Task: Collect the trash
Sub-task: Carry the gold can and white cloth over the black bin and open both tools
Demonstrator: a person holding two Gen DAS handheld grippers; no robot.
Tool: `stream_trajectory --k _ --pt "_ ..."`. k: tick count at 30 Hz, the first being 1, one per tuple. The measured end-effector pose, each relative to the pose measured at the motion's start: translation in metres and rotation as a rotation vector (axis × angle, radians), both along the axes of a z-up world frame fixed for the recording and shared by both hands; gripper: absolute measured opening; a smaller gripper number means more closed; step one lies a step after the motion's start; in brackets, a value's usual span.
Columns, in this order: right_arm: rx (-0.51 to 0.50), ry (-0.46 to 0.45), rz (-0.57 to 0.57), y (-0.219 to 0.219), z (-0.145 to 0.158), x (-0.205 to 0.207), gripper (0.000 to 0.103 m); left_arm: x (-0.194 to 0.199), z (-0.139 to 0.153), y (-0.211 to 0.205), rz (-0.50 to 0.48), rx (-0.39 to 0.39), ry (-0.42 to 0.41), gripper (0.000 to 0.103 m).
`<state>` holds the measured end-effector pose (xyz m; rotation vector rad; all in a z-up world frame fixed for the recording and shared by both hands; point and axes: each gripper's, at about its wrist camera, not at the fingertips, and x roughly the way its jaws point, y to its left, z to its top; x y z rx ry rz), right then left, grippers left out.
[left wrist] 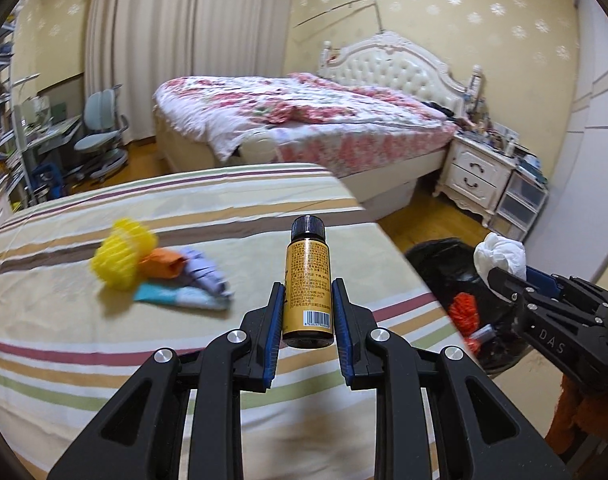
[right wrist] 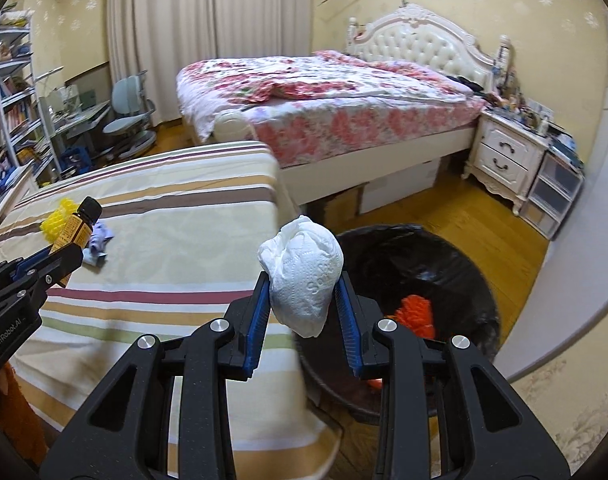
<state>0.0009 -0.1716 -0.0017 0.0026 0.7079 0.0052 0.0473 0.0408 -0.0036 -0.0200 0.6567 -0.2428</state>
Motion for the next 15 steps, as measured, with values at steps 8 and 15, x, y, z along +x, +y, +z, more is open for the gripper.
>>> stream_trajectory --k 8,15 --pt "0.001 -0.015 -0.088 -0.044 -0.003 0.004 0.032 0.009 0.001 -0.063 -0.107 0.013 -0.032 0.025" --pt "-0.021 -0.02 -0.129 -0.066 -0.011 0.013 0.032 0.023 -0.006 -0.099 -0.157 0.037 -0.029 0.025"
